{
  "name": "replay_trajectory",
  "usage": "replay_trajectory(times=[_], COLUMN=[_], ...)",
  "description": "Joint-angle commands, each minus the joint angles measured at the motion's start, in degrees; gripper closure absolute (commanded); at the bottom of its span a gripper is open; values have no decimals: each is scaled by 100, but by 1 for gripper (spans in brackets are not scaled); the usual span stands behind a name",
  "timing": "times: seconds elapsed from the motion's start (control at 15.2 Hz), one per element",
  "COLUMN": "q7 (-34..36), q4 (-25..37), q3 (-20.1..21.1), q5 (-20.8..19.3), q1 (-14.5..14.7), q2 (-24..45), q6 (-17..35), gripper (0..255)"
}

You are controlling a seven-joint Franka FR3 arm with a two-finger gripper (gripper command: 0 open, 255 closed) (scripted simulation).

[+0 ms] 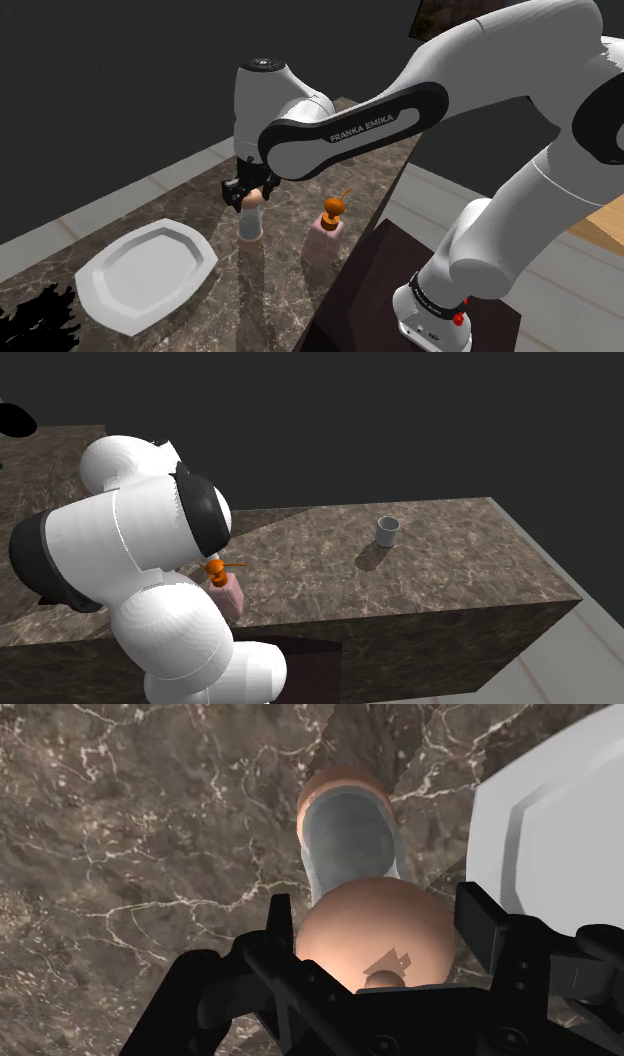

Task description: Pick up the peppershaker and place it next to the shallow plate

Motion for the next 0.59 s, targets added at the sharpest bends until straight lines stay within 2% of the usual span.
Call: replay_trajectory(times=[0.0,0.26,0.33,0.53], q7=[-1,-1,-1,-1], q4=[-10,-10,-11,-11], q3=[-1,-1,-1,-1], q5=[-2,-2,-2,-2], q1=[-1,-1,-1,-1], q2=[2,2,2,2], q6=[16,16,16,16], gripper=[255,255,0,0])
